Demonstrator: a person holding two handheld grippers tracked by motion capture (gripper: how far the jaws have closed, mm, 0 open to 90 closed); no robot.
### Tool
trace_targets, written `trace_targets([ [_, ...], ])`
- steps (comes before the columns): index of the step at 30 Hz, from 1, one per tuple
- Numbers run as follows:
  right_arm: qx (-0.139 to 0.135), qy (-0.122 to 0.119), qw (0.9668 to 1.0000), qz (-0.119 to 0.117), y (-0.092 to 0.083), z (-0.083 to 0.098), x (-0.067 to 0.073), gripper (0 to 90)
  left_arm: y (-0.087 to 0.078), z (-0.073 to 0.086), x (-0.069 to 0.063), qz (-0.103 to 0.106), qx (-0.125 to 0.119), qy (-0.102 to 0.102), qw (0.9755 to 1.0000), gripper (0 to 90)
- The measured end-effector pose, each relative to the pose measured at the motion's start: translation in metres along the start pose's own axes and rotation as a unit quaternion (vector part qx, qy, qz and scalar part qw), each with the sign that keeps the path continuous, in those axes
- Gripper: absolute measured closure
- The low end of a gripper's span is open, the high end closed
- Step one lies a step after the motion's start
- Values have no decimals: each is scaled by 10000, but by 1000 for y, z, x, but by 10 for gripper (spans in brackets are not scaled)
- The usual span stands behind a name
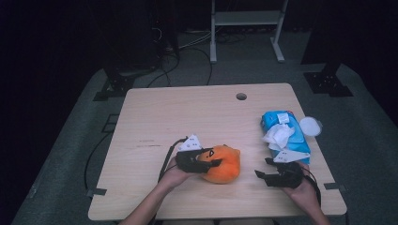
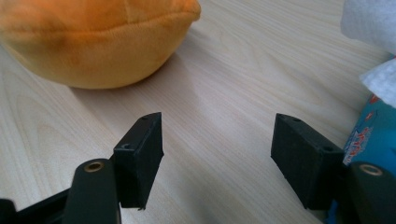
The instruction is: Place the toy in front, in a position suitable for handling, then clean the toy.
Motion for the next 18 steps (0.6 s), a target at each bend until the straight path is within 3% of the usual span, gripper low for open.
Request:
trace_targets([
  [4, -33, 64, 10000, -17, -2, 0, -1, 329, 0, 4, -2, 10, 60, 39, 10000, 427],
  [6, -93, 91, 9999, -19, -5, -1, -1, 329, -1, 5, -4, -20, 108, 151, 9998, 378],
  [7, -221, 83, 9997, -33, -12, -4, 1, 335, -4, 5, -4, 1, 195, 180, 9996, 303],
  [8, -221, 83, 9997, -33, -12, -4, 1, 335, -4, 5, -4, 1, 195, 180, 9996, 282],
  [9, -443, 29, 9990, 0, -24, -11, 2, 335, -8, 3, -3, -6, 190, 185, 9996, 267],
  [12, -636, 26, 9979, 108, -35, -16, -1, 334, -9, 3, -4, 56, 175, 187, 9997, 249],
  [13, -798, 125, 9964, 238, -46, -22, -10, 334, -8, 4, -6, 30, 204, 264, 9994, 243],
  [14, -798, 125, 9964, 238, -46, -22, -10, 334, -8, 4, -6, 30, 204, 264, 9994, 238],
  [16, -918, 276, 9948, 342, -54, -27, -23, 334, -7, 4, -7, 3, 229, 319, 9992, 234],
  [17, -950, 354, 9937, 486, -59, -31, -37, 333, -6, 4, -8, -1, 222, 330, 9992, 228],
  [18, -950, 354, 9937, 486, -59, -31, -37, 333, -6, 5, -7, 2, 231, 332, 9992, 228],
])
Point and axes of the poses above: each handheld gripper's, and its own axes: y roughly forward along the jaws, z roughly out of its underside, x roughly to its left, the point moved 6 cm from there along y, roughly forward along the jaws, and after that the axes turned 9 degrees about x, right-handed, at the moved point
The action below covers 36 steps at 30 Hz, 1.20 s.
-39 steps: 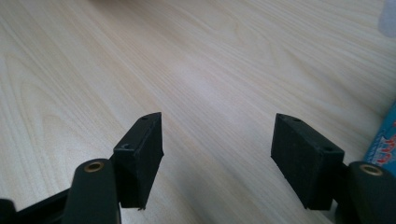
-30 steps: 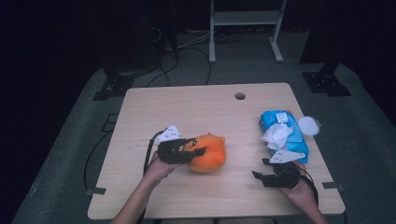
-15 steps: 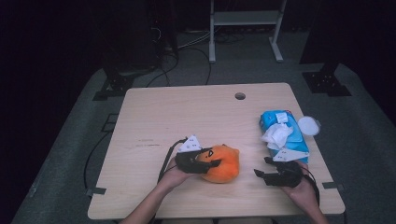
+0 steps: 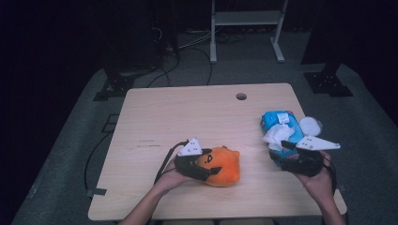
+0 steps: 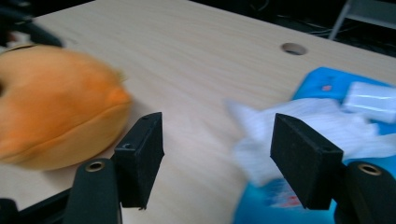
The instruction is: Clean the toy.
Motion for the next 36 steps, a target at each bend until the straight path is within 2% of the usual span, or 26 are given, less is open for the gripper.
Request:
trace_targets([
  [1, 72, 63, 9998, 145, 2, -5, -14, 331, 0, 1, 1, 8, -7, -34, 10000, 224],
  [2, 127, 38, 9996, 244, 4, -7, -21, 331, 0, 1, 1, 22, -17, -61, 10000, 223],
  [3, 127, 38, 9996, 244, 4, -7, -21, 331, 0, 2, 1, 14, -23, -74, 10000, 223],
  [8, 334, 123, 9987, 374, 17, -19, -46, 323, 2, 3, 1, 5, -31, -59, 10000, 205],
  [9, 444, 123, 9982, 379, 25, -22, -53, 323, 2, 4, 1, 8, -32, -69, 10000, 199],
  [12, 590, 141, 9973, 422, 33, -24, -60, 323, 2, 4, 1, 14, -27, -78, 10000, 194],
  [13, 731, 186, 9961, 460, 42, -23, -66, 338, 2, 5, 1, 12, -28, -67, 10000, 193],
  [14, 731, 186, 9961, 460, 42, -23, -66, 338, 2, 5, 1, 12, -27, -62, 10000, 193],
  [15, 868, 252, 9945, 537, 50, -20, -70, 356, 2, 5, 1, 9, -38, -76, 10000, 192],
  [18, 968, 339, 9934, 510, 56, -16, -72, 402, 3, 6, 1, 10, -40, -42, 10000, 190],
  [21, 1028, 383, 9920, 617, 60, -9, -74, 542, 3, 7, 1, 7, -57, -41, 10000, 189],
  [23, 992, 589, 9912, 656, 57, -4, -78, 680, 3, 7, 1, 15, -66, -31, 10000, 188],
  [24, 992, 589, 9912, 656, 57, -4, -78, 680, 3, 7, 1, 15, -66, -31, 10000, 188],
  [25, 963, 765, 9911, 505, 57, -2, -80, 735, 3, 7, 1, 16, -72, -40, 10000, 187],
  [26, 963, 765, 9911, 505, 57, -2, -80, 735, 3, 7, 1, 16, -72, -40, 10000, 186],
  [27, 966, 783, 9907, 560, 55, -3, -80, 829, 4, 7, 1, 13, -74, -43, 10000, 185],
  [29, 983, 767, 9904, 590, 54, -3, -81, 833, 4, 8, 1, 11, -80, -47, 10000, 185],
  [32, 1003, 887, 9898, 480, 52, -2, -84, 852, 4, 9, 0, 11, -115, -75, 9999, 183],
  [36, 850, 1197, 9889, 213, 46, -2, -88, 860, 5, 9, 0, -17, -116, -59, 9999, 177],
])
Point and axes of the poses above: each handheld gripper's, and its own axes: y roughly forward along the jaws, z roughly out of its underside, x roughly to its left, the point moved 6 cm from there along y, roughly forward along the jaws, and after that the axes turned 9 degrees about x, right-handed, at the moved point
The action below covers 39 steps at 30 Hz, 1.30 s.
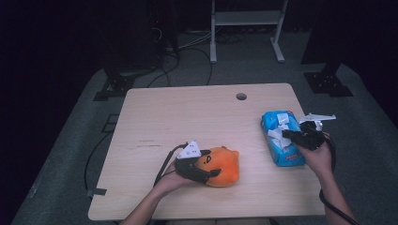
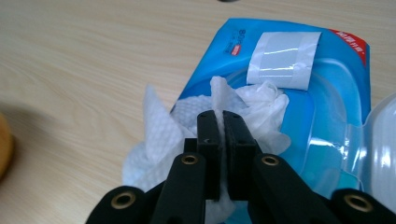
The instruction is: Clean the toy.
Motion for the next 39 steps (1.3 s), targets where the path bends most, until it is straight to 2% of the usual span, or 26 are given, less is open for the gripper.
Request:
trace_targets([
  [2, -147, 258, 9992, -254, -7, -1, -5, 863, 0, 0, 0, -8, -19, 1, 10000, 177],
  [6, -301, 383, 9980, -397, -15, -1, -8, 865, 0, 1, 0, 6, -50, 3, 10000, 177],
  [10, -455, 404, 9967, -538, -22, -2, -7, 866, 1, 1, 0, -21, -51, 30, 10000, 177],
  [16, -578, 184, 9963, -608, -35, -4, 4, 869, 1, 1, 0, -39, -60, 55, 10000, 176],
  [17, -624, 181, 9957, -656, -39, -4, 7, 869, 1, 1, 0, -34, -67, 56, 10000, 176],
  [18, -749, 135, 9935, -845, -46, -5, 12, 869, 1, 1, 0, -27, -81, 52, 10000, 176],
  [21, -867, 38, 9921, -910, -53, -8, 18, 869, 1, 1, 1, -20, -89, 46, 9999, 176],
  [23, -1011, -139, 9891, -1063, -64, -12, 33, 869, 1, 1, 1, -19, -79, 53, 10000, 175],
  [24, -1011, -139, 9891, -1063, -64, -12, 33, 869, 1, 1, 1, -28, -61, 66, 10000, 175],
  [25, -1127, -292, 9860, -1193, -71, -14, 45, 868, 1, 1, 0, -42, -46, 82, 9999, 174],
  [26, -1161, -376, 9844, -1267, -74, -14, 52, 868, 1, 1, 0, -45, -46, 92, 9999, 174],
  [27, -1161, -376, 9844, -1267, -74, -14, 52, 868, 1, 1, 0, -45, -46, 92, 9999, 174],
  [28, -1186, -476, 9827, -1338, -76, -15, 61, 868, 2, 1, 0, -46, -46, 96, 9999, 174],
  [29, -1217, -687, 9782, -1539, -79, -14, 79, 867, 1, 1, 0, -46, -46, 101, 9999, 174],
  [30, -1217, -687, 9782, -1539, -79, -14, 79, 867, 1, 1, 0, -46, -46, 101, 9999, 174],
  [31, -1201, -808, 9763, -1611, -80, -13, 89, 868, 1, 1, 0, -49, -49, 106, 9999, 174],
  [32, -1195, -923, 9736, -1710, -81, -12, 99, 867, 1, 1, 0, -52, -53, 107, 9999, 174],
  [33, -1087, -1156, 9679, -1949, -78, -9, 119, 867, 1, 1, 0, -52, -49, 123, 9999, 173],
  [34, -1087, -1156, 9679, -1949, -78, -9, 119, 867, 1, 1, 0, -52, -49, 123, 9999, 173],
  [35, -878, -1367, 9624, -2179, -72, -3, 140, 867, 1, 1, 0, -67, -33, 155, 9999, 173],
  [36, -878, -1367, 9624, -2179, -72, -3, 140, 867, 1, 1, 0, -67, -33, 155, 9999, 173],
  [38, -682, -1605, 9545, -2420, -62, 2, 162, 866, 1, 1, -1, -80, -18, 192, 9998, 173],
  [39, -528, -1743, 9501, -2532, -52, 6, 177, 866, 1, 1, -1, -85, 2, 241, 9997, 172],
])
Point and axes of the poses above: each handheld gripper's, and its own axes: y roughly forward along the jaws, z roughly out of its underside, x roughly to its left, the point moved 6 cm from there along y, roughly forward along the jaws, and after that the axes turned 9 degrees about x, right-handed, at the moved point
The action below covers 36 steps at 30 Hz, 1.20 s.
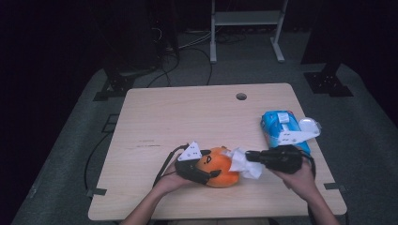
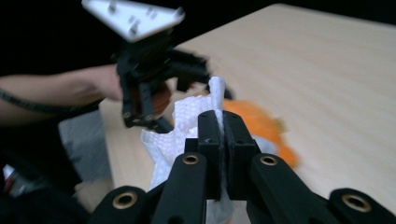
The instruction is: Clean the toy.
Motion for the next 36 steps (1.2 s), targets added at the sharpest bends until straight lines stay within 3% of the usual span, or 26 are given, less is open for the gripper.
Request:
trace_targets([
  [1, 0, 0, 10000, 0, 0, 0, 0, 866, 0, 0, 0, 0, 0, 0, 10000, 172],
  [5, 348, -129, 9993, -81, 32, 5, 4, 863, -1, 1, -2, 10, 44, 151, 9999, 172],
  [10, 571, -223, 9971, 459, 52, 8, -4, 833, -2, 2, -5, 83, 163, 384, 9991, 172],
  [13, 532, -250, 9972, 460, 55, 7, -4, 821, -2, 2, -5, 91, 177, 374, 9991, 172],
  [20, 689, -459, 9958, 402, 72, 8, -1, 703, -3, 4, -10, 146, 397, 644, 9970, 172],
  [23, 753, -475, 9954, 355, 76, 8, 0, 685, -2, 5, -11, 157, 440, 707, 9964, 171],
  [27, 898, -651, 9926, 492, 80, 11, 1, 715, -2, 5, -11, 101, 467, 721, 9963, 172],
  [30, 897, -606, 9924, 594, 76, 17, 0, 804, -2, 5, -10, 40, 475, 667, 9966, 176],
  [36, 903, -506, 9924, 673, 69, 23, -3, 829, -5, 6, -8, 63, 449, 627, 9970, 176],
])
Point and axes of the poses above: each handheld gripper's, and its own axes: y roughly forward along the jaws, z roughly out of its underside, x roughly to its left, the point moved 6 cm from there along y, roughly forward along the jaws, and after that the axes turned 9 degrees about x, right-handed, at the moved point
